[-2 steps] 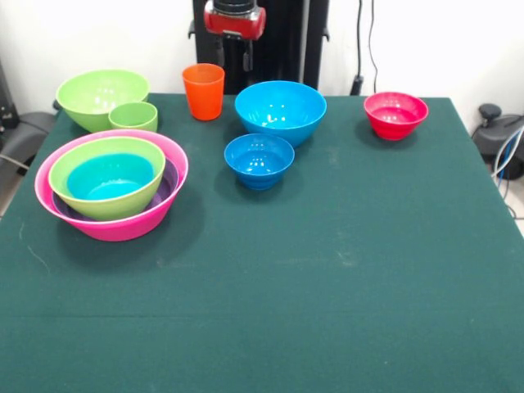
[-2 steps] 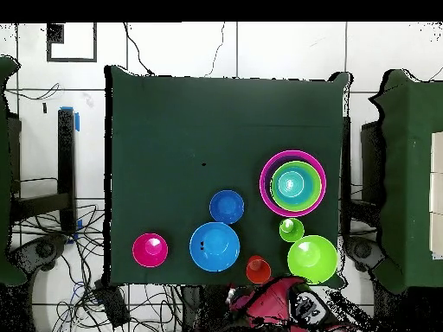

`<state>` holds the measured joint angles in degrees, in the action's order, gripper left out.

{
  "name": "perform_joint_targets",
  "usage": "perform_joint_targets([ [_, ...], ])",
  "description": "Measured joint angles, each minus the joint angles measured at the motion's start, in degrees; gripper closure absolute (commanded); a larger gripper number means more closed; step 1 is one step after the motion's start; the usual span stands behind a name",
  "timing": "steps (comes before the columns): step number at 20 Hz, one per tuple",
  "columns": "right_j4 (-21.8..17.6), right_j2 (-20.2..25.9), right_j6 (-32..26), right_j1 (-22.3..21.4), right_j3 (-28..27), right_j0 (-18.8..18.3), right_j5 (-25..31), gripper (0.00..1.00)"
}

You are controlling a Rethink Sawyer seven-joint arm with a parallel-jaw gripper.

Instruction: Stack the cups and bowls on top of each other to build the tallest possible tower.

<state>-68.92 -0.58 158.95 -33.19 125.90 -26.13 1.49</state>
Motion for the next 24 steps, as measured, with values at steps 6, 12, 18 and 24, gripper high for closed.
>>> perform_joint_targets([
  [6,-0.3,-1.8,0.0,2.3,-1.4,2.0,-0.5,0.00],
  [12,-0.3,-3.3,0.0,4.5,-3.1,2.7,-2.1,0.00],
  [18,-0.3,-1.4,0.0,2.2,-2.7,-0.7,-1.9,0.00],
  [24,1.5,3.2,0.0,-4.3,0.4,-7.2,2.1,0.00],
])
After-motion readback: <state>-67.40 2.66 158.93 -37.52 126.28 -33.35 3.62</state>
